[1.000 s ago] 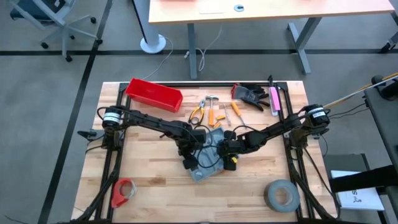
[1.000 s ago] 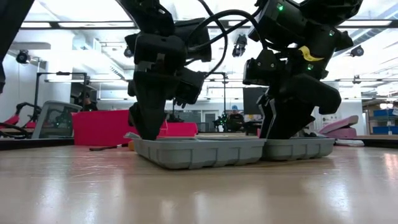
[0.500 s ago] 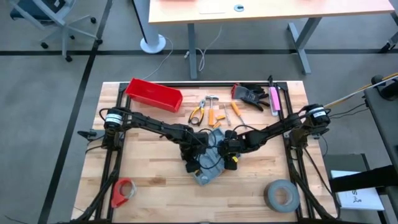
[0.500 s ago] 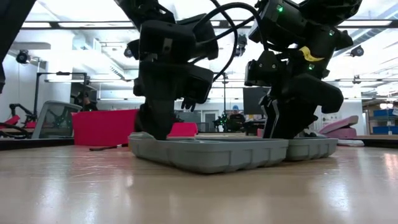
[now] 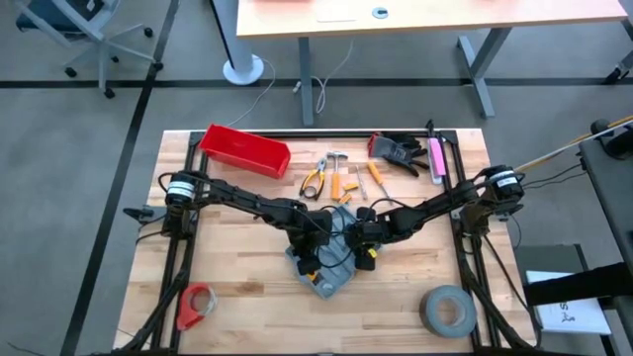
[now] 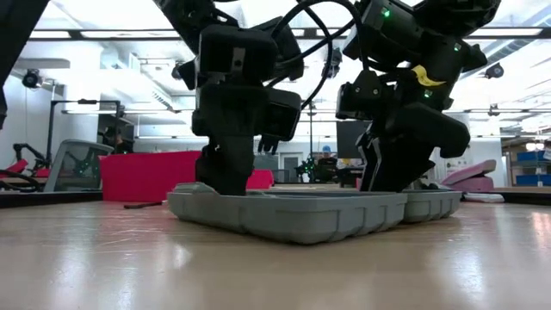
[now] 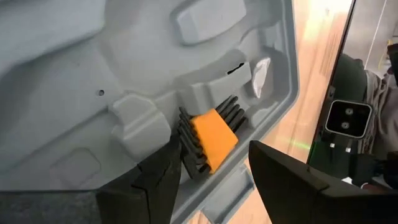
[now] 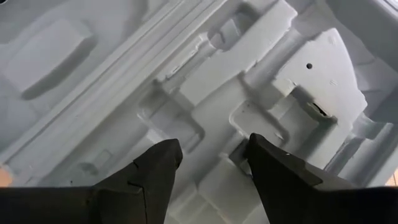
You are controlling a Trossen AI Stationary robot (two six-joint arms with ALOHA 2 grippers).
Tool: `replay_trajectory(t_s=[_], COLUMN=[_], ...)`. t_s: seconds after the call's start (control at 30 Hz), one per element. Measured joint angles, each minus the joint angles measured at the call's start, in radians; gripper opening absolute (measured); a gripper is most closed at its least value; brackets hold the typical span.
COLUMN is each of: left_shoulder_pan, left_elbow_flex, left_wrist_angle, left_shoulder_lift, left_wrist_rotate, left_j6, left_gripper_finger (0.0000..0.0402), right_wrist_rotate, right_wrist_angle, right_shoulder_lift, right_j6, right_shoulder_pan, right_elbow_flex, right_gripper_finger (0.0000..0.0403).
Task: Prefit tool cases
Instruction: Remove the yellow hex set from the prefit tool case to the table
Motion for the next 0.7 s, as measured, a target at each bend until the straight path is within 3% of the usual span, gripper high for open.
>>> replay_trajectory(t_s=[0.7], left_shoulder_pan=[-0.028], left_elbow_flex=[-0.022], left_wrist_angle=[0.033], left_shoulder_lift=[-0.005], left_wrist_rotate=[0.011], left_j6=[-0.027], left_gripper_finger=[0.0154], right_wrist_rotate=[0.001], right_wrist_angle=[-0.001], right_shoulder_lift=[0.000], right_j6=[-0.014], right_shoulder_pan=[0.000], right_elbow_flex=[0.001], right_gripper_finger=[0.0183])
